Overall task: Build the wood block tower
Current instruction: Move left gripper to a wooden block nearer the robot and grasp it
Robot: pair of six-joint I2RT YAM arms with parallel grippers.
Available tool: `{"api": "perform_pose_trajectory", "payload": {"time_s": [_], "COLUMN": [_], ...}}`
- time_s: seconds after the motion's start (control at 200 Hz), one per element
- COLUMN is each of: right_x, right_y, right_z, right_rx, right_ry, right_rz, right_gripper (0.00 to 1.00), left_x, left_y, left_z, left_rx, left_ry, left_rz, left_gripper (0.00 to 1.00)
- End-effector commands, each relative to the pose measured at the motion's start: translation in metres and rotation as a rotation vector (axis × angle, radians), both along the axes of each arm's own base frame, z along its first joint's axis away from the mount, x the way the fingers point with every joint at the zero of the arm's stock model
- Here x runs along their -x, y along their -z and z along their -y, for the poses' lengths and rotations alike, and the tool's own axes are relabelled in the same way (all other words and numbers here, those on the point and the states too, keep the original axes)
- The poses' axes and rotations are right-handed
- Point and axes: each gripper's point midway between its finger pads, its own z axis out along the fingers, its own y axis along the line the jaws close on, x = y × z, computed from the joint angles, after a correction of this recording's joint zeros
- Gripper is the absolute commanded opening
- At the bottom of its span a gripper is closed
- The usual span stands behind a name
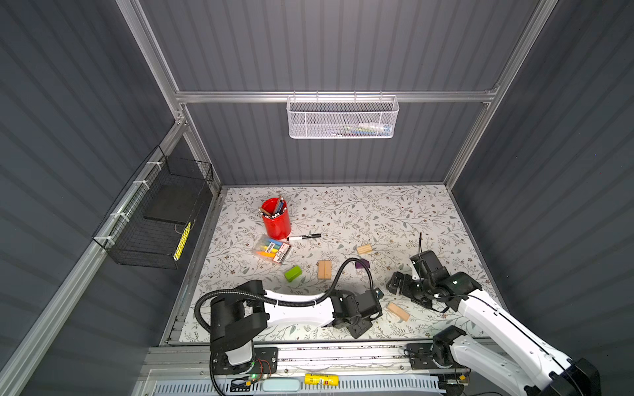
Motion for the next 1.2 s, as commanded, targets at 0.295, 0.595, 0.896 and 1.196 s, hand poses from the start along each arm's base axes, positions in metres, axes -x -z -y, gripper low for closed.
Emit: {"api": "perform_pose_trajectory", "payload": {"time_s": [0.295,0.595,0.896,1.196], "right_x": [-0.008,-0.009,-0.009,-0.010], "right_y": [-0.019,-0.009,0.002,0.004], "right_z": [0.001,-0.011,-0.020,-0.026], "right_rx": [0.012,-0.027,-0.057,-0.062], "right_ry": [-0.029,-0.060,-0.089,-0.109], "right_rz": [0.023,-0.017,-0.050,-0.064], "right_gripper": [0.99,0.99,0.99,0.99], "left_x": [-0.025,-0.040,-0.045,-0.044], "left_y": [0.025,0.022,0.019,0.020], "left_z": [-0.002,-0.022,-0.040,-0.036], "left_rx": [-0.085,-0.072,-0.098,-0.131], "left_ry": [-0.048,-0.237,-0.410,-0.378], "left_rz": [0.083,-0.001,-0.071,-0.067], "left_gripper": [0.53,0.45,0.45,0.40]}}
